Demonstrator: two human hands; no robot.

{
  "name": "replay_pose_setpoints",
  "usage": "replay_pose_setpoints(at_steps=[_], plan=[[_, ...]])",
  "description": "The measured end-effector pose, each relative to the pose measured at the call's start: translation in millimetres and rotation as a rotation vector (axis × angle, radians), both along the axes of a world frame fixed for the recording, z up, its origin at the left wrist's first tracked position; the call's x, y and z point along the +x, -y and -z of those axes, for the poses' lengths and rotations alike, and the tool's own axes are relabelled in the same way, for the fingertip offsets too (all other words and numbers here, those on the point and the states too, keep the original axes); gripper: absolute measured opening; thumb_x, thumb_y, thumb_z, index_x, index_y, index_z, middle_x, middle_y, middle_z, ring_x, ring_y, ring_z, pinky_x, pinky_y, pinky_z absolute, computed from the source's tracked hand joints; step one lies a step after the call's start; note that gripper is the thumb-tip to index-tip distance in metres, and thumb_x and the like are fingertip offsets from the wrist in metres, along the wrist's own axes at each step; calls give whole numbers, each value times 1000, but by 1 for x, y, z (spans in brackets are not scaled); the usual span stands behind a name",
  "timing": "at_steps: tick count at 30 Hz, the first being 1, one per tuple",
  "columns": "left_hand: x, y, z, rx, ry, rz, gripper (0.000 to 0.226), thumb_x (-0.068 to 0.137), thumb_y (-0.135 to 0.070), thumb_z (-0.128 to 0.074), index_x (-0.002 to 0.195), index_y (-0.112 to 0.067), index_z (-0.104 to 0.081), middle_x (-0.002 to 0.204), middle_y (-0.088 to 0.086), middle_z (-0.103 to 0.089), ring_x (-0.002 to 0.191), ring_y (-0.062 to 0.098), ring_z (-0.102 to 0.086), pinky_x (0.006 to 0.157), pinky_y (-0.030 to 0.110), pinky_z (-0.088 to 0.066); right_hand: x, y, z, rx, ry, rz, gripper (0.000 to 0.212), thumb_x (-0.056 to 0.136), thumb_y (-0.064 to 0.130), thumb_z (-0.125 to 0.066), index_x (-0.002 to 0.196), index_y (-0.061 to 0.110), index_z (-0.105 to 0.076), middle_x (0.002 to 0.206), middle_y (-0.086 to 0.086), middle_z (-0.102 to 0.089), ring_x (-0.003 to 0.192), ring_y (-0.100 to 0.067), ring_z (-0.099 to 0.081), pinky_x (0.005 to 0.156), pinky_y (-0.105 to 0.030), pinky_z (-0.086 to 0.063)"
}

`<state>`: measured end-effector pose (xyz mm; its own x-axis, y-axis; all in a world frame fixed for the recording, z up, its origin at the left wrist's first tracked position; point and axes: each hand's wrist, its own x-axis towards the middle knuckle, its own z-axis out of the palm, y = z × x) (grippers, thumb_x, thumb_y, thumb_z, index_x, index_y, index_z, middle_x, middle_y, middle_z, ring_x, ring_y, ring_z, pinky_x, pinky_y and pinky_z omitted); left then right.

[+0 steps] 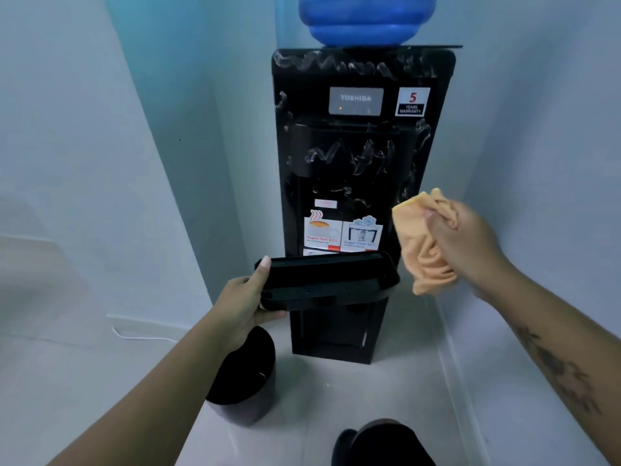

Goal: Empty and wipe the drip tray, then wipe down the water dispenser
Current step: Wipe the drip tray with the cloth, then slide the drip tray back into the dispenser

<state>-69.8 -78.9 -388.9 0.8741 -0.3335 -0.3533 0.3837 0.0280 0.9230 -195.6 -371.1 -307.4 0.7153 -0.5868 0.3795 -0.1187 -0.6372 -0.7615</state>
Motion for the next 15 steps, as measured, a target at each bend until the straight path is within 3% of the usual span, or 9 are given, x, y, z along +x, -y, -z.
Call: replay_pose_setpoints(at_steps=[5, 11, 15], plan=[[19, 23, 35, 2, -46, -82, 55, 82, -60, -67, 102, -9, -72, 99, 7, -77, 87, 23, -75, 62, 31, -59, -1, 27, 44, 177, -272, 63, 41, 93, 48, -55, 77, 11, -63, 59, -1, -62, 57, -20, -59, 51, -24, -39], [47, 48, 79, 49, -132, -26, 64, 68, -70, -73, 100, -14, -75, 95, 2, -78, 80, 16, -76, 59, 27, -57, 20, 29, 130, 753, -484, -36, 54, 78, 67, -64, 83, 14, -71, 80, -8, -76, 76, -23, -73, 75, -31, -54], [61, 54, 115, 64, -180, -9, 62, 68, -73, -70, 98, -18, -78, 100, 2, -78, 85, 17, -75, 61, 25, -58, 28, 33, 179, 961, -503, -6, 54, 75, 64, -69, 84, 12, -70, 76, -7, -74, 68, -19, -71, 64, -26, -53]])
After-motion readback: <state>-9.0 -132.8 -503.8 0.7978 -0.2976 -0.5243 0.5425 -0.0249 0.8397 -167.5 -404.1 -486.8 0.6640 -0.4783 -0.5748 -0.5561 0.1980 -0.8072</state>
